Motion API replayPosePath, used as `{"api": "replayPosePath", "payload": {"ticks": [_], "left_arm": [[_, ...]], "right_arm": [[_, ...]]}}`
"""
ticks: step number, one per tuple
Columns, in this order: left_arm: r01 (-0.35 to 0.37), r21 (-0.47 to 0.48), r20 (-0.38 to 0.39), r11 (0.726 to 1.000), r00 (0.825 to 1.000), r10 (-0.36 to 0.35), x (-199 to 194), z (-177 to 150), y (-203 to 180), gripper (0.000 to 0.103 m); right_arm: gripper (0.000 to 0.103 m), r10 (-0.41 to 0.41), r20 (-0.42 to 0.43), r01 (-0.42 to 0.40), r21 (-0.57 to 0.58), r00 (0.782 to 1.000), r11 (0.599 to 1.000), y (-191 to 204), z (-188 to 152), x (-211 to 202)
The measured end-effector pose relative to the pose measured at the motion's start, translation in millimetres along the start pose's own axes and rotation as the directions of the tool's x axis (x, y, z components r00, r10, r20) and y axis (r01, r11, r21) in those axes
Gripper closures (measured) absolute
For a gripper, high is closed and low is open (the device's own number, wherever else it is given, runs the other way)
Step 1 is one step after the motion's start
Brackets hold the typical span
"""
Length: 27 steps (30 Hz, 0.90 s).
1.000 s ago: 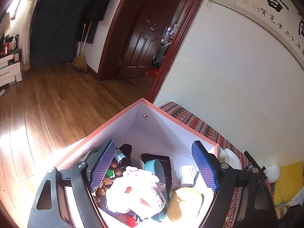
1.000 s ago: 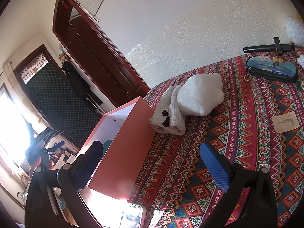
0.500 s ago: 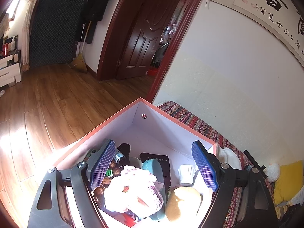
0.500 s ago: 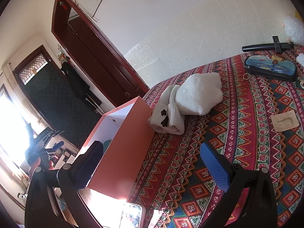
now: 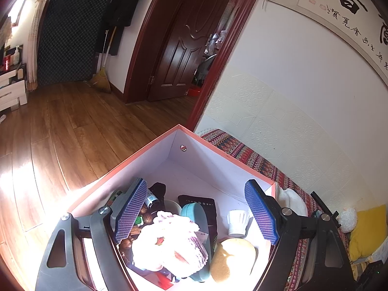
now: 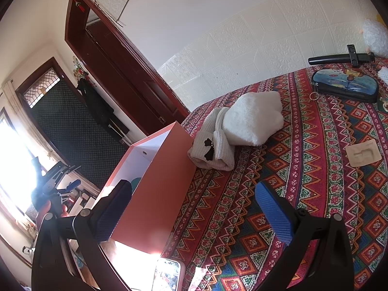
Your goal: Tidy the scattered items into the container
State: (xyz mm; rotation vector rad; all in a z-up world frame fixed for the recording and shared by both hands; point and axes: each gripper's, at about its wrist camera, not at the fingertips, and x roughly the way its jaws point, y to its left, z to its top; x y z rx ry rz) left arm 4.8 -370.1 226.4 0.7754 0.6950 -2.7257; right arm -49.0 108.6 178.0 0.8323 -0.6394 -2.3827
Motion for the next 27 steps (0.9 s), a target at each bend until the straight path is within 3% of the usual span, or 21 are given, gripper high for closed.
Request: {"api": "replayPosePath", "payload": {"ticks": [20,27], "left_arm": [[0.006,0.002,0.0,1.0,1.0,-0.006,2,0,-3,0.02],[0.062,0.026,0.002,0.998,0.998,-0.062,-5,-1,-26,0.02]], "right_arm": [[0.001,-0.01,0.008,0.01,0.014,1.0,1.0,-3,2,-2],[0.001,-0.021,0.035,0.02,0.029,0.999,0.999,-8,7,-14]]}}
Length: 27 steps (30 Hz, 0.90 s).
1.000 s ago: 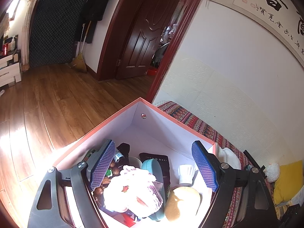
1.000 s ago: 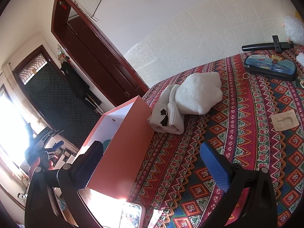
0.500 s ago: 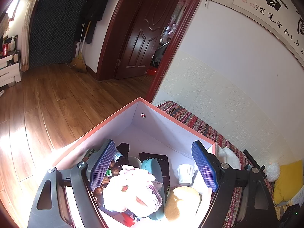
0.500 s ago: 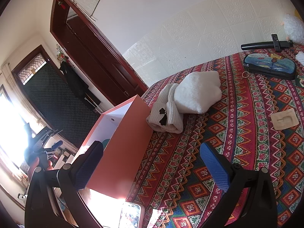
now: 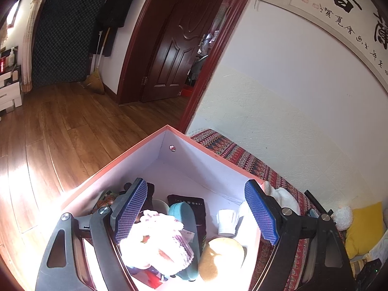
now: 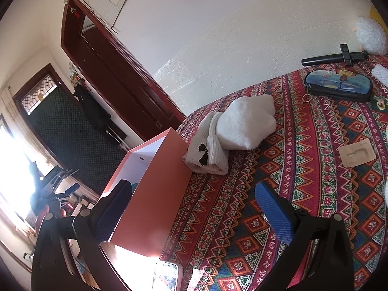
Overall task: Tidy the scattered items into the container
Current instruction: 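Move the left gripper to the white plush bunny and grasp it, then carry the white bunny to the box with the left gripper while the right also grips it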
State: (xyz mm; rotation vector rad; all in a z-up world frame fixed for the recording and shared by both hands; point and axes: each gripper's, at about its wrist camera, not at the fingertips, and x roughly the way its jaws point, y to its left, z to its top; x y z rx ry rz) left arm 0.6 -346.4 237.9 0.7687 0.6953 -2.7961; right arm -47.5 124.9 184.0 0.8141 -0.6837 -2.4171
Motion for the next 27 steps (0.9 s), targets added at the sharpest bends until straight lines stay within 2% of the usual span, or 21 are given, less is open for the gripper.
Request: {"api": "replayPosePath", "payload": {"ticks": [2,4,6,8,10,13,16,19,20,21,23,25,27], "left_arm": [[0.055,0.016,-0.003,0.998,0.999,-0.055,-3,-4,-19,0.02],[0.143,0.043,-0.03,0.989,0.989,-0.142,-4,-14,-48,0.02],[0.238,0.089,-0.079,0.967,0.97,-0.231,-2,-32,-86,0.02],[0.324,0.144,-0.143,0.935,0.942,-0.305,3,-57,-131,0.02],[0.406,0.189,-0.229,0.894,0.904,-0.362,9,-91,-177,0.02],[0.504,0.246,-0.355,0.828,0.842,-0.407,19,-150,-244,0.02],[0.591,0.263,-0.472,0.762,0.768,-0.433,28,-208,-305,0.02],[0.661,0.266,-0.577,0.702,0.692,-0.434,37,-268,-361,0.02],[0.678,0.273,-0.606,0.683,0.672,-0.425,38,-288,-379,0.02],[0.687,0.284,-0.629,0.669,0.66,-0.411,40,-307,-395,0.02],[0.691,0.302,-0.665,0.657,0.646,-0.373,50,-337,-423,0.02],[0.682,0.322,-0.684,0.657,0.647,-0.336,59,-361,-443,0.02],[0.674,0.345,-0.691,0.653,0.653,-0.309,67,-377,-456,0.02]], "right_arm": [[0.001,-0.017,0.036,0.017,0.001,0.999,1.0,-4,7,-14],[0.001,-0.064,0.124,0.062,0.02,0.99,0.998,-12,16,-41],[0.001,-0.118,0.235,0.103,0.076,0.965,0.992,-27,24,-75],[0.001,-0.176,0.338,0.126,0.165,0.925,0.978,-51,29,-112],[0.001,-0.247,0.406,0.147,0.261,0.88,0.954,-79,28,-142],[0.001,-0.366,0.439,0.176,0.415,0.821,0.893,-127,22,-175],[0.001,-0.461,0.423,0.205,0.524,0.78,0.827,-168,14,-198],[0.001,-0.541,0.369,0.273,0.573,0.756,0.772,-199,13,-212],[0.001,-0.558,0.345,0.285,0.594,0.755,0.752,-212,12,-215],[0.001,-0.567,0.311,0.289,0.621,0.763,0.729,-225,10,-215],[0.001,-0.556,0.229,0.273,0.685,0.799,0.675,-255,1,-212],[0.001,-0.51,0.152,0.246,0.737,0.847,0.629,-284,-9,-202],[0.001,-0.46,0.081,0.25,0.75,0.884,0.612,-304,-14,-189]]}}
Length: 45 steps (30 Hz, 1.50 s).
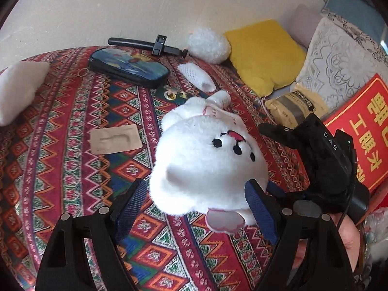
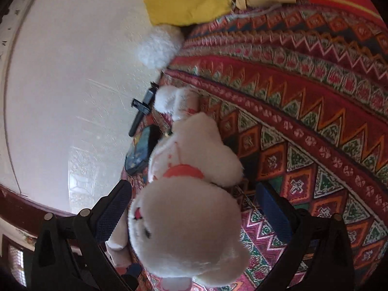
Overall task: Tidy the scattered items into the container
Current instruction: 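Carry the white bunny to the box with the left gripper while the right also grips it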
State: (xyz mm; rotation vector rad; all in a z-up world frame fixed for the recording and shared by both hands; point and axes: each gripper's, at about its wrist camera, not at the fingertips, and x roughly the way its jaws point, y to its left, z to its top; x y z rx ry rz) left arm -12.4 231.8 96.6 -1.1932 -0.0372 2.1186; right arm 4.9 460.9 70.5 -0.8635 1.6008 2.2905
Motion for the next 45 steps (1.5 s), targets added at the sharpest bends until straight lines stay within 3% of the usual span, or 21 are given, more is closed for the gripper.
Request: {"api": "replayPosePath", "payload": {"ticks": [1,2,5,9,11,16,21,27,30,33,35,38,39,41,43,44,45], "left_arm": [[0.01,0.008,-0.003,1.0,1.0,-0.01,7,0,-4,0.019],[0.024,0.014,0.001,1.0,1.0,-0.024,12,1,-7,0.01],[0.003,0.051,0.016,0.999,1.0,-0.004,25,2,-15,0.0],[0.003,0.087,0.032,0.996,0.999,-0.005,28,0,-20,0.0],[-0.002,0.095,0.041,0.995,0.999,-0.002,29,0,-19,0.0],[0.003,0.118,0.046,0.993,0.999,-0.008,26,4,-15,0.0],[-0.04,0.158,0.117,0.987,0.993,0.021,-6,4,-18,0.0],[-0.108,0.175,0.258,0.979,0.964,0.061,-99,-4,-5,0.0],[-0.173,0.141,0.351,0.975,0.929,0.115,-165,-16,17,0.0],[-0.239,0.062,0.438,0.969,0.879,0.189,-239,-29,56,0.0],[-0.285,-0.004,0.498,0.958,0.83,0.249,-293,-38,90,0.0],[-0.318,-0.142,0.564,0.938,0.753,0.34,-370,-53,154,0.0],[-0.313,-0.195,0.57,0.929,0.735,0.367,-391,-57,180,0.0],[-0.291,-0.295,0.577,0.91,0.705,0.412,-424,-65,234,0.0],[-0.282,-0.388,0.577,0.878,0.668,0.47,-441,-72,293,0.0],[-0.312,-0.449,0.536,0.837,0.655,0.532,-444,-73,322,0.0],[-0.358,-0.524,0.468,0.772,0.637,0.613,-445,-75,353,0.0]], "right_arm": [[0.001,0.001,-0.027,0.0,0.006,1.0,1.0,-4,2,8],[0.001,0.006,-0.05,-0.005,0.013,0.999,1.0,-8,3,15],[0.001,0.067,-0.097,-0.063,0.048,0.993,0.997,-16,4,32],[0.001,0.093,-0.115,-0.088,0.043,0.989,0.995,-15,3,36],[0.012,0.142,-0.142,-0.133,0.068,0.98,0.989,-14,1,39],[0.02,0.154,-0.131,-0.142,0.099,0.979,0.985,-19,-5,33],[0.023,0.198,-0.114,-0.183,0.128,0.974,0.975,-10,-11,19],[0.023,0.312,-0.107,-0.313,0.016,0.944,0.95,50,-45,-15],[0.023,0.382,-0.137,-0.394,-0.073,0.914,0.916,97,-75,-32],[0.023,0.449,-0.201,-0.483,-0.179,0.871,0.857,157,-120,-44],[0.023,0.49,-0.275,-0.553,-0.245,0.827,0.796,208,-161,-43],[0.023,0.534,-0.408,-0.662,-0.303,0.74,0.686,285,-233,-35],[0.023,0.535,-0.453,-0.689,-0.316,0.713,0.652,310,-260,-30],[0.022,0.512,-0.526,-0.719,-0.339,0.68,0.607,355,-312,-12],[0.015,0.478,-0.57,-0.726,-0.358,0.668,0.587,390,-359,14],[0.012,0.452,-0.584,-0.719,-0.378,0.674,0.584,406,-382,32],[0.008,0.405,-0.589,-0.692,-0.416,0.7,0.591,418,-403,51]]}}
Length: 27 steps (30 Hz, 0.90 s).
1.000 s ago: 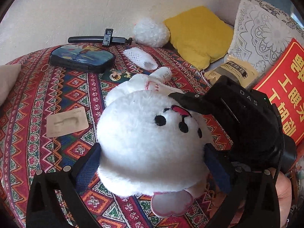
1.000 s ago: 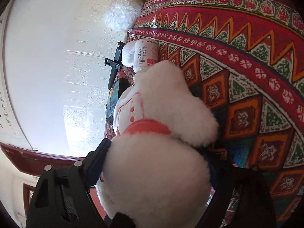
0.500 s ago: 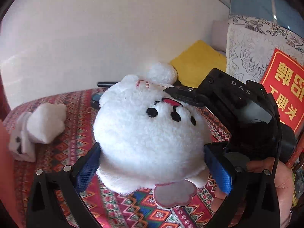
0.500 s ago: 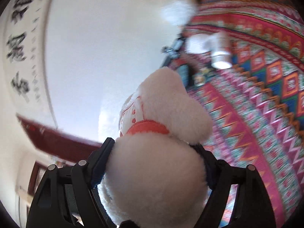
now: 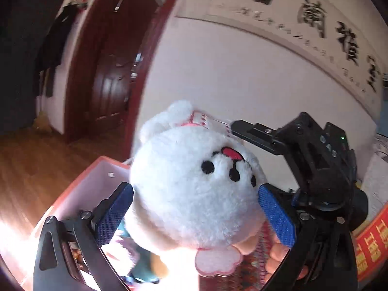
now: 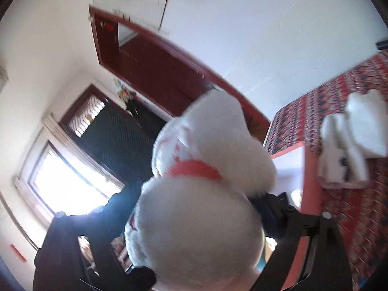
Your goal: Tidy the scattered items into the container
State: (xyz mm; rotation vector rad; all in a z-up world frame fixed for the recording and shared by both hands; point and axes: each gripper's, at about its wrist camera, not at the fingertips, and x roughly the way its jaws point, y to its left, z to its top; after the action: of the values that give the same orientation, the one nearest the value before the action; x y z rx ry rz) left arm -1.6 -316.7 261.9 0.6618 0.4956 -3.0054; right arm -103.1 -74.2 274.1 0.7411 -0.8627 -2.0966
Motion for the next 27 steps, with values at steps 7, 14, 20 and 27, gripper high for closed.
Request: {"api": "replayPosePath", "payload": {"ticks": [7,14,20,27], "left_arm": [[-0.181,-0.255,-0.107,0.95,0.982,0.158,29,5,122,0.0],[-0.197,-0.101,-0.033,0.975,0.98,0.195,4,-6,71,0.0],[-0.084,-0.02,-0.003,0.996,0.997,0.084,-43,-50,-14,0.0],[0.042,0.174,-0.063,0.984,0.997,-0.032,-120,-137,-143,0.0]], "right_arm": [[0.008,-0.297,-0.003,0.292,-0.164,0.955,0.942,-27,-29,26],[0.002,-0.376,0.078,0.382,-0.291,0.923,0.877,-12,-66,-58],[0.001,-0.492,0.224,0.539,-0.417,0.841,0.732,2,-102,-137],[0.001,-0.648,0.354,0.738,-0.311,0.675,0.599,-20,-174,-262]]}}
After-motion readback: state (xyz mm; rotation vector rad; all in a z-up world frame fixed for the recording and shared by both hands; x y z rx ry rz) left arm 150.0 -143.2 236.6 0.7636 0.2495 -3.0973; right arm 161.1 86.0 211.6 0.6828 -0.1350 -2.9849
